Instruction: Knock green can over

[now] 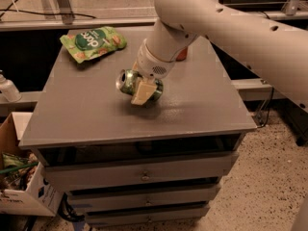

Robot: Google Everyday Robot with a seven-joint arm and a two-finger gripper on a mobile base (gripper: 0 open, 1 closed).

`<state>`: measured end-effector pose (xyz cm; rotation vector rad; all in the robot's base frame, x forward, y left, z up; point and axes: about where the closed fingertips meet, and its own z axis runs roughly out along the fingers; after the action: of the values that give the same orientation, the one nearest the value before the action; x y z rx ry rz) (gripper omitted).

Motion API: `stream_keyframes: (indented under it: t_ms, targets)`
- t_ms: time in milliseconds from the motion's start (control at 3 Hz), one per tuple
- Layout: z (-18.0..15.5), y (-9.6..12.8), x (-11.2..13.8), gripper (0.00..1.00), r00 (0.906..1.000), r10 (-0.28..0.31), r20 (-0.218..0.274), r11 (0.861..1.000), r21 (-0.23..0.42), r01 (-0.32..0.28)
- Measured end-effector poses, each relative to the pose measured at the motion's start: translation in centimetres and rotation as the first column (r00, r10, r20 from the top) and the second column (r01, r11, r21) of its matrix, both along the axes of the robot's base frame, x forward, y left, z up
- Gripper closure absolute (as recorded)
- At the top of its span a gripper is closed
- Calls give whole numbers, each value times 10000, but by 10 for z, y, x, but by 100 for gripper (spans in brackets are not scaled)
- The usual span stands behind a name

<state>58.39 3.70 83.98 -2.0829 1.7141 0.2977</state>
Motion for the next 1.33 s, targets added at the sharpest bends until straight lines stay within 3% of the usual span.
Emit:
stream_keyframes:
  t_ms: [333, 667, 1333]
  targets:
    - [-5, 0, 2, 100, 10000, 29, -80, 9996, -266, -31]
    - [-8, 0, 4, 83, 9999, -103, -115, 9992, -380, 99]
    - [-4, 0, 9, 36, 9996, -251, -101, 9987, -450, 246]
